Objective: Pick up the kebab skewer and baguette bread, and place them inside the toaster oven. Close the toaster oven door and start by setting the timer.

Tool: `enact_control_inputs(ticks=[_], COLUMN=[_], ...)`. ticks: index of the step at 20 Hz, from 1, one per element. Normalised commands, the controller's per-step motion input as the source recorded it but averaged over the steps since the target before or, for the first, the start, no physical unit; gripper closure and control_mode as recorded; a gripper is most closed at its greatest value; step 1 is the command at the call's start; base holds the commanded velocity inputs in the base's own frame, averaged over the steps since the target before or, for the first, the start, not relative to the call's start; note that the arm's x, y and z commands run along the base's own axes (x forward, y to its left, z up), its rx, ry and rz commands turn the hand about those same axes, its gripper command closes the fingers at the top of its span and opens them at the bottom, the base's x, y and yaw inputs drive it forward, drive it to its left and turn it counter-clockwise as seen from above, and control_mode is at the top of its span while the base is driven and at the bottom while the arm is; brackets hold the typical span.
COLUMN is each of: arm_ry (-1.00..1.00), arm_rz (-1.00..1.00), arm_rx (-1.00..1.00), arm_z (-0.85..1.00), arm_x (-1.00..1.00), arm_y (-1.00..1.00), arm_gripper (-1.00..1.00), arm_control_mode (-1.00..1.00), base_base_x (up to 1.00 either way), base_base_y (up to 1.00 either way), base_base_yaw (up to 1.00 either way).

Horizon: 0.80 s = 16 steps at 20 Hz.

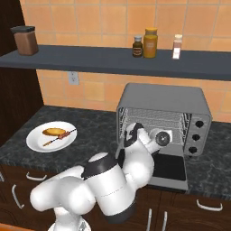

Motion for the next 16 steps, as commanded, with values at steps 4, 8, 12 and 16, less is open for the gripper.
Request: enact_control_inputs(ticks=[4,8,12,16], arm_ry=[0.21,0.25,0.33,0.39], arm_rz=[0.00,0.00,0.00,0.00], arm_rx=[-0.07,-0.02,0.00,0.00], arm_z=[-1.00,-0.89,-0.73,-0.58], arm_x=[-1.00,-1.00,-1.00,-1.00], arm_y=[0.00,0.00,0.00,0.00], arm_gripper=[-1.00,-1.00,-1.00,-1.00], arm_control_mode=[-1.00,-1.00,-1.00,-1.00], base_base_x=[0.00,0.00,0.00,0.00], base_base_y=[0.00,0.00,0.00,0.00], base_base_yaw=[0.00,0.00,0.00,0.00])
